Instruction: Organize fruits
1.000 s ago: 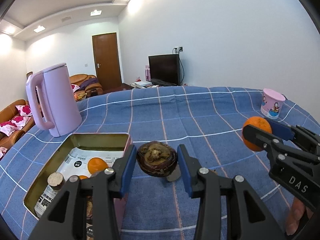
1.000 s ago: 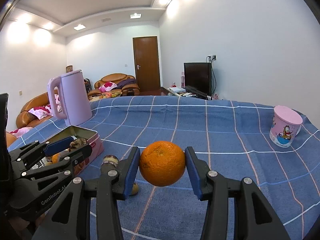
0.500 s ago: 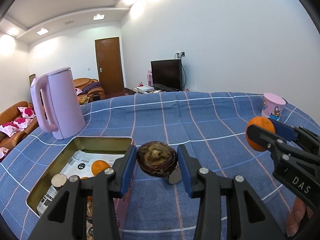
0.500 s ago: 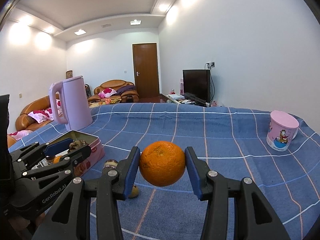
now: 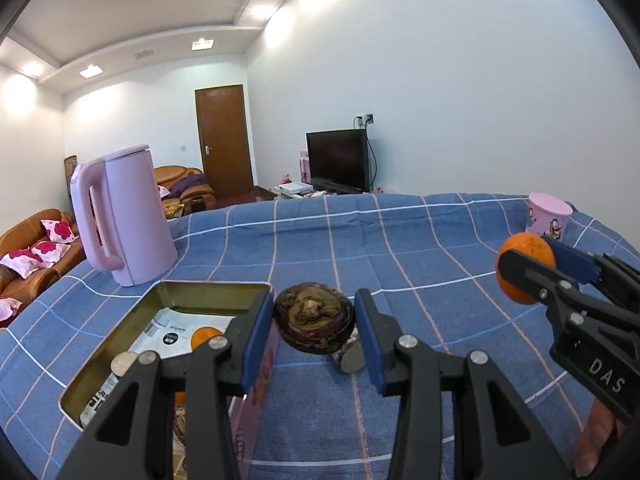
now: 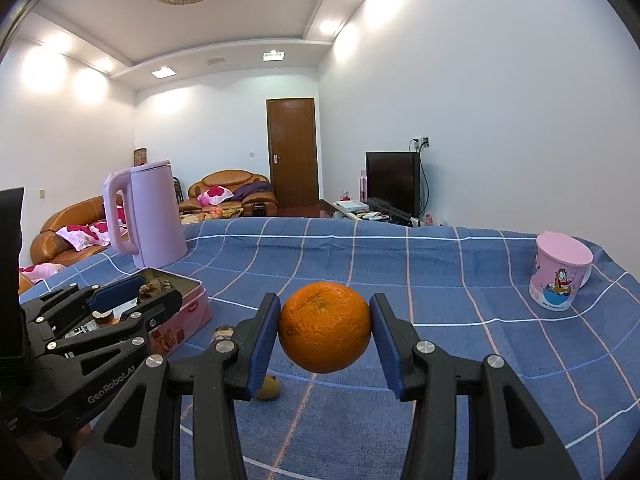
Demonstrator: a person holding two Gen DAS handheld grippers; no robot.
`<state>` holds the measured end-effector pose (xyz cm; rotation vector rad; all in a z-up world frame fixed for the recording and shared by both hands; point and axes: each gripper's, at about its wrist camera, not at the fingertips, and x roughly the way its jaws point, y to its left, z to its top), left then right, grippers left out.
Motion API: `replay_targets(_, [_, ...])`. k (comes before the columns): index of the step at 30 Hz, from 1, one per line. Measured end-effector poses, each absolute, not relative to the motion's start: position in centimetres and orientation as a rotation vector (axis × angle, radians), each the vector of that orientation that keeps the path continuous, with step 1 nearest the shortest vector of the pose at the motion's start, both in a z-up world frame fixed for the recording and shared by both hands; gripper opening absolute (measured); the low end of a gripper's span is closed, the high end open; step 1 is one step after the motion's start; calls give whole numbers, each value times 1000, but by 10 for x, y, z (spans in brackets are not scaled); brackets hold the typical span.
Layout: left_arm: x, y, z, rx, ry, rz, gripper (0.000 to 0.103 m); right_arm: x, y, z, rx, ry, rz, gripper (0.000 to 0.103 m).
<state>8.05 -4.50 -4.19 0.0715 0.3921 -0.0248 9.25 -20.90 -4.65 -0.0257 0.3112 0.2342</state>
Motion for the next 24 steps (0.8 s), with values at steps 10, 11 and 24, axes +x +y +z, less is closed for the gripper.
replay_targets(10, [77,-46,-41,73,374,-15,44,87,-208,-45,-33,287,235,48])
replay_targets(11, [76,-46,-40,74,371,-14,44,86,-208,-45,-33,285,234,48])
replay_targets(24, [67,-43,-37,68,322,16,44,73,-210,-41,-32,223,232,48])
